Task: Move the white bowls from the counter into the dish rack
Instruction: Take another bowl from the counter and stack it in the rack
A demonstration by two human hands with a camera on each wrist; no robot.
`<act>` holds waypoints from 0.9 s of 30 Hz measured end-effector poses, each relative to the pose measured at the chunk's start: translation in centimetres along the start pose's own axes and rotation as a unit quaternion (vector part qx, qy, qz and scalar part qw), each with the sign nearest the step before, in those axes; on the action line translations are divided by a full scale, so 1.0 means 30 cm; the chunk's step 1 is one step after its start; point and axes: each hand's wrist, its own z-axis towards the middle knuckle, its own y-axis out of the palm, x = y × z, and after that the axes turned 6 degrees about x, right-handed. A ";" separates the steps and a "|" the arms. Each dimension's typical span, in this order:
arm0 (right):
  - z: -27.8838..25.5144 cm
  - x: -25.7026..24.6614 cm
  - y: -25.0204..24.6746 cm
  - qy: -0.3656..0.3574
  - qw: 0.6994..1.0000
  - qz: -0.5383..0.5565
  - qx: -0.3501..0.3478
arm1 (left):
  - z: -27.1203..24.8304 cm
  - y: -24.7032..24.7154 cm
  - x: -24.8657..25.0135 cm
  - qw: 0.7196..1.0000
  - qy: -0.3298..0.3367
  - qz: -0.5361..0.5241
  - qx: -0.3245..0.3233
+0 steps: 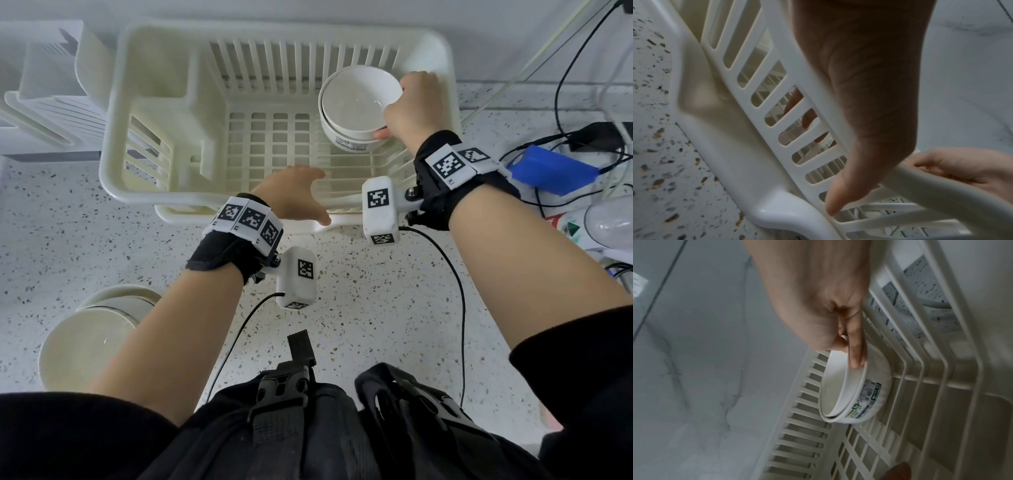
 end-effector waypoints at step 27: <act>-0.349 -0.028 -0.082 -0.169 0.972 0.161 -0.019 | -0.224 -0.002 0.057 0.985 0.042 -0.002 0.168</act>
